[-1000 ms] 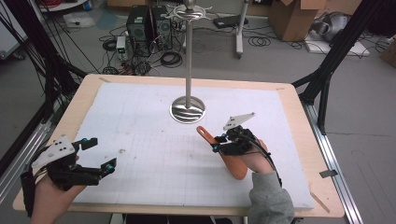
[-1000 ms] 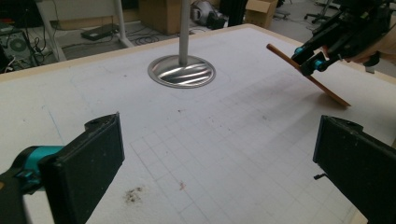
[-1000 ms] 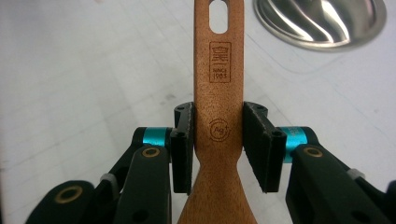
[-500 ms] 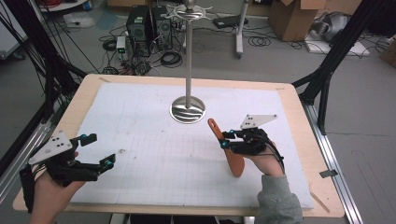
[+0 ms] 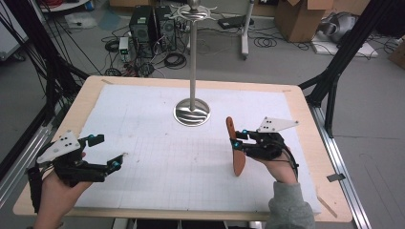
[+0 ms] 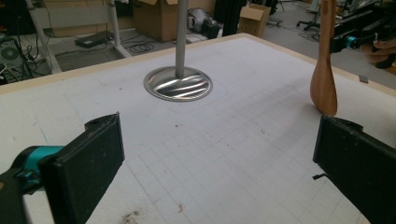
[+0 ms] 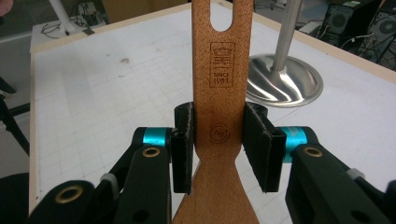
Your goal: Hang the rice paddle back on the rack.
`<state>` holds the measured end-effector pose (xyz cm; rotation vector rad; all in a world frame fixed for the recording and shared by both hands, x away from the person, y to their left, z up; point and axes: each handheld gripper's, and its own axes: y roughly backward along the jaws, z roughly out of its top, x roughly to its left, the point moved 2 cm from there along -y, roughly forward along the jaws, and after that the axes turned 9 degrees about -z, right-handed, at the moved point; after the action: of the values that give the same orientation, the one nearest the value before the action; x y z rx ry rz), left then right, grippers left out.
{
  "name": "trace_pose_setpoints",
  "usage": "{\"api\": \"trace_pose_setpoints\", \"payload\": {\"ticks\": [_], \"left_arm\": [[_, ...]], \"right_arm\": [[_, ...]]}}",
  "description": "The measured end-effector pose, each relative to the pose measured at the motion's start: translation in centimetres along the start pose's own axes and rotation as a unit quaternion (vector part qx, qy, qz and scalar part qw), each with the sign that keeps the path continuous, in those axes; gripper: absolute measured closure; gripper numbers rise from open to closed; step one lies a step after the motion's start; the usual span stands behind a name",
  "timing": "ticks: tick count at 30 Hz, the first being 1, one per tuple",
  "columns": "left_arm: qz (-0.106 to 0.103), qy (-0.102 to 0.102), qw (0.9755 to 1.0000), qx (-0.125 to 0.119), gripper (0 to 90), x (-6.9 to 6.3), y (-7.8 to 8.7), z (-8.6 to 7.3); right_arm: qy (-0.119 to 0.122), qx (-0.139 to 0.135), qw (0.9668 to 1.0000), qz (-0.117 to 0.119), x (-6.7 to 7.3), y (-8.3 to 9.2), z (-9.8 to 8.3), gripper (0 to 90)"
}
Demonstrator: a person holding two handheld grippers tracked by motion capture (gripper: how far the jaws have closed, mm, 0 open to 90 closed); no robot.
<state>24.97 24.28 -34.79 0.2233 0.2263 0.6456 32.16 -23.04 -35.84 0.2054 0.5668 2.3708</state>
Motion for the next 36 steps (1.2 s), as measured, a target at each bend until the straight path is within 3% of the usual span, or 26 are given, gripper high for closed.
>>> {"api": "trace_pose_setpoints", "payload": {"ticks": [4, 14, 25, 30, 36], "left_arm": [[-0.003, 0.000, 1.0000, 0.001, 2.4, 0.1, -0.2, 0.0], [-0.008, -0.003, 0.9999, 0.006, 2.4, -0.2, -0.8, 0.0], [-0.014, 0.001, 0.9998, 0.011, 2.4, 0.0, -1.5, -0.3], [-0.016, 0.002, 0.9999, 0.001, 2.3, 0.0, -1.2, 0.0], [-0.026, -0.006, 0.9996, -0.009, 2.4, -0.5, -1.0, 0.8]], "right_arm": [[-0.013, -0.006, 0.9999, 0.003, -0.3, 0.1, -0.2, 64.7], [-0.026, -0.037, 0.9988, -0.020, -0.5, 0.9, 0.0, 64.7], [-0.037, -0.053, 0.9973, -0.035, -1.0, 1.2, 0.0, 64.7], [-0.049, -0.064, 0.9962, -0.033, -1.1, 1.5, -0.1, 64.7], [-0.045, -0.080, 0.9949, -0.043, -0.8, 2.2, 0.0, 64.7]]}}
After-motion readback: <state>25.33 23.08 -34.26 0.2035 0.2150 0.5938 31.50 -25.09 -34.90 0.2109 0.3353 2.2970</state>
